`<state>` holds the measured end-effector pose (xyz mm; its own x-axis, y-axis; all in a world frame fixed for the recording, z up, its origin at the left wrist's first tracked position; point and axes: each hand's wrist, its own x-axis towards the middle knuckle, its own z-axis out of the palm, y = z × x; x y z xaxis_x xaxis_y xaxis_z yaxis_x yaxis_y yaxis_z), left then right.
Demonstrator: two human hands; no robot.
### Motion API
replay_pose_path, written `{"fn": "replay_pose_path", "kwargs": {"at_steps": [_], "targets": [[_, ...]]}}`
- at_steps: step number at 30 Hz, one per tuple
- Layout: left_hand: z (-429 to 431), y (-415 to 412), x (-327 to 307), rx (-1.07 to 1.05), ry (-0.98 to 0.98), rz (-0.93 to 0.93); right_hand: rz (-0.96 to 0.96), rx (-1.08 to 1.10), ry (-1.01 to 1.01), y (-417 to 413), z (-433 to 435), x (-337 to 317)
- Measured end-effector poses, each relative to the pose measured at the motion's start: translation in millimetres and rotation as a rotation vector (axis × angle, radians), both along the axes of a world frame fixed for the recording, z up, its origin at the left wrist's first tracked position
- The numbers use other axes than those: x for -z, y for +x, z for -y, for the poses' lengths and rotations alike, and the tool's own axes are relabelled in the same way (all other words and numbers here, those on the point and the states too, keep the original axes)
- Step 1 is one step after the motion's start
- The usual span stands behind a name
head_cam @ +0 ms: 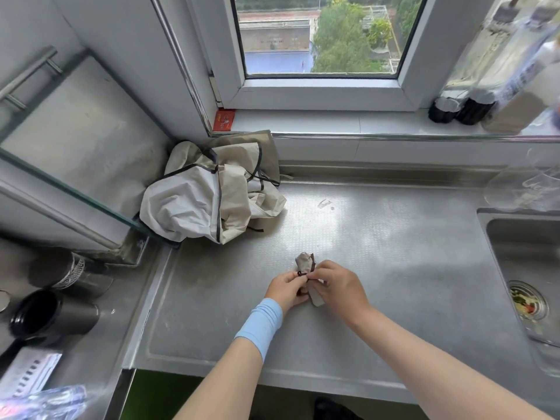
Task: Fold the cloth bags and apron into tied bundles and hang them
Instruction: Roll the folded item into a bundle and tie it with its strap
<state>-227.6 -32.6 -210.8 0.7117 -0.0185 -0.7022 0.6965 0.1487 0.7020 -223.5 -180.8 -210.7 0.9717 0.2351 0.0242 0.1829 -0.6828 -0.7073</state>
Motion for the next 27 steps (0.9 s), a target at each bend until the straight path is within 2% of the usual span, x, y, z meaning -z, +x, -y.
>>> {"fn": "replay_pose_path", "kwargs": {"at_steps": [3, 8, 15, 19, 23, 27], "targets": [[0, 0, -2, -0.05, -0.002, -0.005, 0.017, -0.013, -0.046, 4, 3, 0], [1, 4, -1, -0.112, 0.089, -0.058, 0.013, -0.171, -0.152, 15, 7, -4], [-2, 9, 3, -0.213, 0.188, -0.058, -0.309, -0.205, -0.24, 22, 12, -11], [2, 12, 1, -0.245, 0.055, -0.08, -0.389, -0.182, -0.25, 28, 14, -15], [6, 10, -1, -0.236, -0.004, -0.099, -0.442, -0.01, -0.204, 35, 17, -16], [5, 8, 0, -0.312, -0.156, -0.132, -0.615, 0.117, -0.114, 39, 16, -18]]}}
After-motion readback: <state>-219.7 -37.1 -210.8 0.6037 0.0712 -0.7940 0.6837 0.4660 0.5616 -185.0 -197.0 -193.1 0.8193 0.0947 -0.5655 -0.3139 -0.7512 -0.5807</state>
